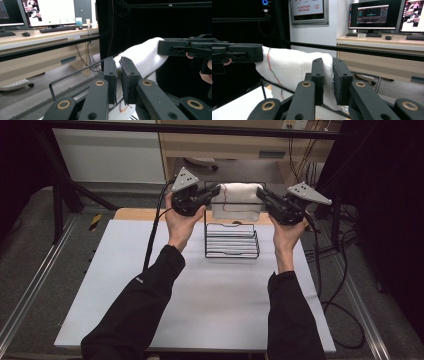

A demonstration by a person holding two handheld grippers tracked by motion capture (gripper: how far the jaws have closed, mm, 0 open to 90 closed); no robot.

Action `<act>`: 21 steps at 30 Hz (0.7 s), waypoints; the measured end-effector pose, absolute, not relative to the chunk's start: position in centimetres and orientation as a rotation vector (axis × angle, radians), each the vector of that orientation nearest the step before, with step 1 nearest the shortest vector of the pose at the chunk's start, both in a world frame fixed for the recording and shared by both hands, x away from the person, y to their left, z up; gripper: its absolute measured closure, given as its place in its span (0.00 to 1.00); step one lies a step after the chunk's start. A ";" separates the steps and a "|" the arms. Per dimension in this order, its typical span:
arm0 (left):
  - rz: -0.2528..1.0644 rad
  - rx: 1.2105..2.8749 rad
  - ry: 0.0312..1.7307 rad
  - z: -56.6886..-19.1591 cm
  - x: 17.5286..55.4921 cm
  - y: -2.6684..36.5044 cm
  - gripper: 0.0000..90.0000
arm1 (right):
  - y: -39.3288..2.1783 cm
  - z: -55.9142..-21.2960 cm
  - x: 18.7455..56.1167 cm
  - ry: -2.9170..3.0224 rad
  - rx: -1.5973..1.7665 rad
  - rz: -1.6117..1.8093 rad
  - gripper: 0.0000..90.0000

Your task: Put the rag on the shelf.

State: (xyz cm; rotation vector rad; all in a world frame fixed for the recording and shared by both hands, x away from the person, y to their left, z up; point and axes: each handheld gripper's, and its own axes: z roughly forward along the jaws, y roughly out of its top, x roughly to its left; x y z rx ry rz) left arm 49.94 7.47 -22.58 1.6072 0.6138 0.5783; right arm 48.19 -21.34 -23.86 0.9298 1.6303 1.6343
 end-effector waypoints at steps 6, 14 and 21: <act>0.560 1.639 0.601 -22.8 49.3 7.8 0.92 | -21.3 -24.2 47.2 1.656 0.915 1.625 0.89; 0.531 1.676 0.605 -23.5 48.3 8.0 0.91 | -21.5 -25.1 45.8 1.690 0.917 1.616 0.89; 0.517 1.709 0.620 -24.1 47.7 8.0 0.90 | -21.8 -25.6 45.0 1.737 0.922 1.604 0.88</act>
